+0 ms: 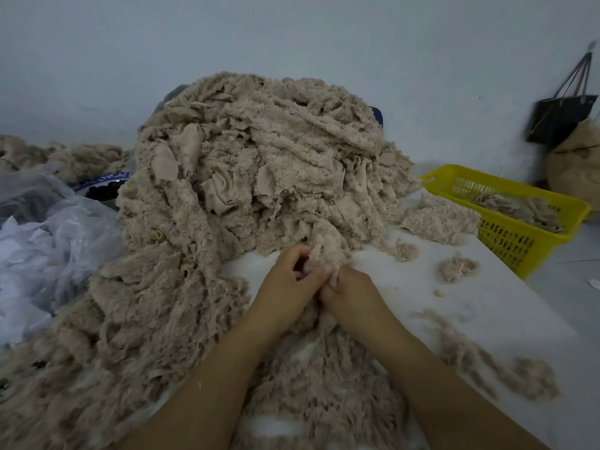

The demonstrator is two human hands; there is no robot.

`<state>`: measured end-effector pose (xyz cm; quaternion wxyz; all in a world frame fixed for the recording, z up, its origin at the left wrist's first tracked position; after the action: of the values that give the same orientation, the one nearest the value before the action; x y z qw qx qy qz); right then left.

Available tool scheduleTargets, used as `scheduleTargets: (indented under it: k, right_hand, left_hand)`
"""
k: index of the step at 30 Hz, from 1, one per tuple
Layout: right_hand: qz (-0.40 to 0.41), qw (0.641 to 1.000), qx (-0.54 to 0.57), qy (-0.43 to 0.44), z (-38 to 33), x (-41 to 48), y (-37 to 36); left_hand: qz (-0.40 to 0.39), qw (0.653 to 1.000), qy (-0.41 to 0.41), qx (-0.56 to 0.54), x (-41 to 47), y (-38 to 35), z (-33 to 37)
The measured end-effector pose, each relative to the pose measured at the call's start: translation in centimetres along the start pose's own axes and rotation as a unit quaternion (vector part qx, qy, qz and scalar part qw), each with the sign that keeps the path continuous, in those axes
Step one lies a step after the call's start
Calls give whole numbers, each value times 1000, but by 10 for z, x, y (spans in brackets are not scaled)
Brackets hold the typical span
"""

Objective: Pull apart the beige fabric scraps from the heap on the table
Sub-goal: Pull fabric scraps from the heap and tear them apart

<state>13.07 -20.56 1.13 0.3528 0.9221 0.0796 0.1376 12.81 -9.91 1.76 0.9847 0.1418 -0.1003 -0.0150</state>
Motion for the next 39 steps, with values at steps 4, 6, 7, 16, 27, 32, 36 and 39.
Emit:
scheduleTargets:
  k: [4, 6, 7, 16, 27, 32, 36, 39]
  right_hand:
    - [-65, 981, 180, -30, -2, -5, -13]
    - [-69, 972, 220, -45, 1, -4, -12]
    - [-28, 965, 253, -68, 8, -2, -2]
    - [305, 797, 493, -172, 82, -12, 69]
    - [25, 990, 112, 85, -17, 6, 16]
    - [-117, 970, 194, 88, -36, -11, -10]
    - [-137, 965, 209, 78, -39, -14, -12]
    - [-78, 969, 233, 22, -22, -8, -3]
  left_hand:
    - [61, 979, 59, -186, -1, 18, -17]
    - [39, 963, 73, -257, 0, 12, -18]
    - [31, 958, 71, -276, 0, 10, -17]
    - [77, 954, 93, -275, 5, 19, -32]
    - [48, 975, 131, -175, 3, 12, -41]
    - [-6, 938, 174, -300, 1, 6, -40]
    - [28, 932, 199, -303, 1, 11, -48]
    - [42, 956, 149, -249, 2, 15, -40]
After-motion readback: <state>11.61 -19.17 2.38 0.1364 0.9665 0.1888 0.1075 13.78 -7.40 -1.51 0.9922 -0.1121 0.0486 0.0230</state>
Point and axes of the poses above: each hand's wrist, its own x-axis towards the middle knuckle, its own y-axis out of the back of the hand, z = x × y, the point moved 10 cm from there along x, towards the middle knuckle
